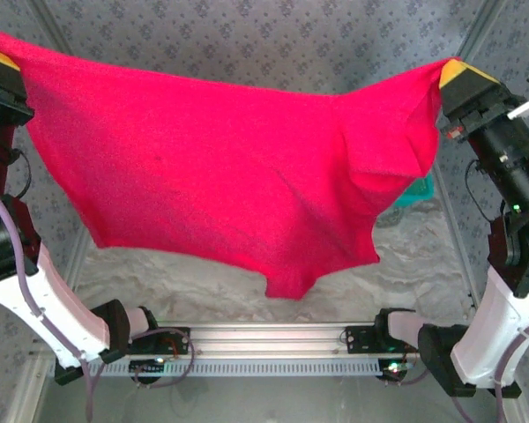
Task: Fold the inside-out t-shirt
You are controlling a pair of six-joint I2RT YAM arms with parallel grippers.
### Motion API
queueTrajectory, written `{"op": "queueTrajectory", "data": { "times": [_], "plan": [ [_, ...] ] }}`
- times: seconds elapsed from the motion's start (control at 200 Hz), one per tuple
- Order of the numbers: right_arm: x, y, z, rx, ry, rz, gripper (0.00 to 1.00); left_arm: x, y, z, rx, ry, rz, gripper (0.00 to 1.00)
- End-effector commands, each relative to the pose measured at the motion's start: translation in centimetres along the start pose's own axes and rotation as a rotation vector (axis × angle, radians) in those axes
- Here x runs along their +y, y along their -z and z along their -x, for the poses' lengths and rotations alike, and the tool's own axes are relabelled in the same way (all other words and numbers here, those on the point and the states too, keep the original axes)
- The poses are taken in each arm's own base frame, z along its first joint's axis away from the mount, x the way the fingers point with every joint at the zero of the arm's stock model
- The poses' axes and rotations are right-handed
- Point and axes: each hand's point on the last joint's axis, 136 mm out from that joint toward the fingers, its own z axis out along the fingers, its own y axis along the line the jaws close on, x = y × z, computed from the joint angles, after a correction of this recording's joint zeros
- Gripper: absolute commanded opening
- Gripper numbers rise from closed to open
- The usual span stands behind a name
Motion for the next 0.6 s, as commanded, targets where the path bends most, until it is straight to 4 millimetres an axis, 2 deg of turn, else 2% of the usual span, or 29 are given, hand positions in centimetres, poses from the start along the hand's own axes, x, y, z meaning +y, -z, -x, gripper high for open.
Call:
{"op": "queueTrajectory", "data": {
  "times": [0.0, 0.12, 0.19, 0.325, 0.435, 0.51, 0.595],
  "plan": [
    [-5.9, -5.5, -2.2, 0.060, -0.027, -0.111, 0.00, 6.1, -5.8, -3.6, 0.110, 0.044, 0.091, 0.00],
    [-10.2, -10.5, -7.1, 0.175, -0.096, -0.133, 0.00, 12.4, -10.3, -10.2, 0.246, 0.071, 0.161, 0.00],
    [-12.5, -13.1, -11.1, 0.254, -0.130, -0.153, 0.00, 16.0, -12.1, -15.5, 0.346, 0.084, 0.208, 0.00],
    [-16.8, -17.6, -20.9, 0.428, -0.174, -0.210, 0.00, 22.0, -14.1, -24.9, 0.499, 0.083, 0.307, 0.00],
    [-21.6, -20.3, -29.9, 0.586, -0.220, -0.291, 0.00, 28.0, -14.7, -32.2, 0.632, 0.116, 0.416, 0.00],
    [-25.0, -21.8, -35.1, 0.666, -0.253, -0.360, 0.00, 31.7, -15.2, -36.0, 0.688, 0.126, 0.488, 0.00],
    [-28.7, -23.7, -40.7, 0.750, -0.311, -0.426, 0.00, 34.9, -16.3, -39.1, 0.751, 0.126, 0.547, 0.00]
  ]
}}
